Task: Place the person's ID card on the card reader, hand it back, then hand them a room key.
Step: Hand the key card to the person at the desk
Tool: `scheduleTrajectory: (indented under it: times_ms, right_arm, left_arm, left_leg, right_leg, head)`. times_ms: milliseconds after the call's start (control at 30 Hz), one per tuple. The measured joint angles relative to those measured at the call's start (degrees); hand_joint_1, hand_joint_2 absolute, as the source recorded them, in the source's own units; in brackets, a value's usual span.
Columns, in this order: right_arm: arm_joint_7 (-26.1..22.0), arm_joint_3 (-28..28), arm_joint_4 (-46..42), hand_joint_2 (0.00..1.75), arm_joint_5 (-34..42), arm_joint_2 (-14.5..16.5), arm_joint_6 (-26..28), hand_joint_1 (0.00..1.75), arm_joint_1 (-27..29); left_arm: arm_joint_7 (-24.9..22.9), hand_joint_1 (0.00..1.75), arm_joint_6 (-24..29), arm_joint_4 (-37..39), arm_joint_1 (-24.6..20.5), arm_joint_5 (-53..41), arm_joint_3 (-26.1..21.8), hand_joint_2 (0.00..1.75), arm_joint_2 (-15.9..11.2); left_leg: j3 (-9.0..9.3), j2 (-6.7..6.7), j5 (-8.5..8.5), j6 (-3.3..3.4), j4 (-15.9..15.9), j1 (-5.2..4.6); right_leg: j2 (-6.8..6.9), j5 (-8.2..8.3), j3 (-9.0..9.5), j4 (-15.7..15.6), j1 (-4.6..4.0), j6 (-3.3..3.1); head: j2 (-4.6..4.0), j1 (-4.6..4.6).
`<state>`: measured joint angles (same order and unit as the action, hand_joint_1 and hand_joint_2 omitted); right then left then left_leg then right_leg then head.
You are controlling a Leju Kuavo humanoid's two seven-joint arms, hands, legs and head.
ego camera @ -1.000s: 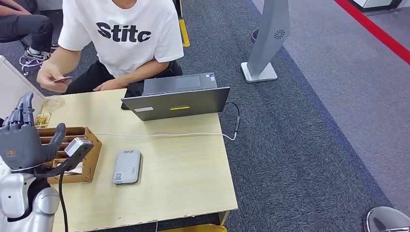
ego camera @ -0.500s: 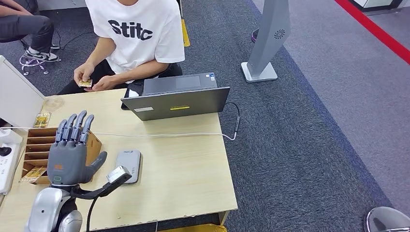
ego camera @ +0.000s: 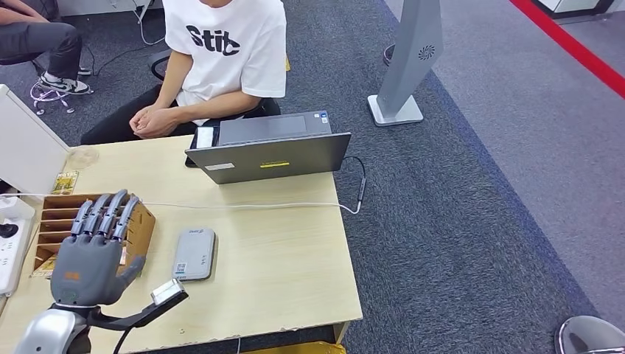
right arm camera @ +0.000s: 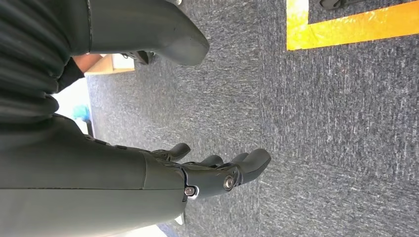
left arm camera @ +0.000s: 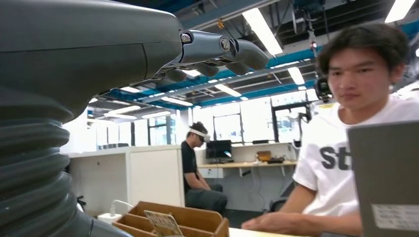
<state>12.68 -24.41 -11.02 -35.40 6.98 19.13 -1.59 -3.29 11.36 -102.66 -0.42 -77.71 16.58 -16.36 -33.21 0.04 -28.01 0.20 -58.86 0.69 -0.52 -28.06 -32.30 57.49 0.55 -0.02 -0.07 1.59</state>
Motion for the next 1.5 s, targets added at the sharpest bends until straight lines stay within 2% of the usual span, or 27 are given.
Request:
scheduleTrajectory:
  times_ms: [167,333,567,833,1033,1267,1500]
  right_arm:
    - [0.17,-0.55,0.0,1.75,-0.44,0.18,0.08,0.0,0.02]
    - [0.27,-0.87,0.0,1.75,-1.04,0.28,0.08,0.0,0.01]
    - [0.93,-1.66,0.0,1.75,-1.73,0.3,0.06,0.0,0.0]
    - [0.85,-2.31,0.0,1.75,-2.54,0.32,0.02,0.0,0.0]
    - [0.48,-2.41,0.0,1.75,-3.52,0.32,-0.25,0.0,0.0]
    - [0.58,-3.08,0.0,1.75,-4.73,0.36,-0.19,0.0,-0.02]
    - [0.67,-3.51,0.0,1.75,-5.16,0.45,-0.2,0.0,-0.02]
  left_arm:
    - [-1.85,0.0,-0.13,-0.43,-0.13,-1.45,-1.59,1.75,-0.33]
    - [-3.97,0.0,-2.64,0.64,-1.61,-1.21,-4.73,1.75,-0.63]
    - [-2.59,0.0,-7.31,5.14,-2.68,2.93,-9.72,1.75,-1.98]
    - [-2.06,0.0,-11.71,7.51,-2.58,5.87,-11.87,1.75,-4.41]
    - [-1.01,0.0,-9.22,8.11,-2.54,6.63,-12.49,1.75,-4.5]
    - [-0.63,0.0,-2.43,8.13,-2.81,4.5,-12.49,1.75,-1.94]
    - [-0.07,0.0,-1.99,8.1,-2.8,4.51,-12.5,1.75,-0.24]
  left_leg:
    - [0.0,0.0,0.0,0.0,0.0,-0.03]
    - [0.0,0.0,0.0,0.0,0.0,-0.02]
    - [0.01,0.02,0.0,0.0,0.0,0.02]
    - [-0.02,0.01,0.0,0.0,0.0,0.0]
    - [-0.01,0.0,0.0,0.0,0.0,-0.02]
    - [-0.01,0.0,0.0,0.0,-0.01,-0.02]
    - [-0.01,0.0,0.0,0.0,-0.01,0.0]
  right_leg:
    - [0.0,0.0,0.0,0.0,0.01,0.0]
    - [0.0,0.0,0.0,0.0,0.01,0.0]
    - [-0.01,0.0,-0.01,0.0,0.0,0.0]
    - [-0.01,0.0,-0.01,0.0,0.0,0.0]
    - [0.0,0.0,0.0,0.0,0.01,0.0]
    - [0.0,0.0,-0.01,0.0,0.01,0.0]
    - [0.0,0.0,-0.01,0.0,0.01,0.0]
  head:
    - [0.0,0.0]
    - [0.0,0.0]
    - [0.0,-0.05]
    - [0.0,-0.02]
    - [0.0,-0.02]
    - [0.0,-0.02]
    - [0.0,-0.03]
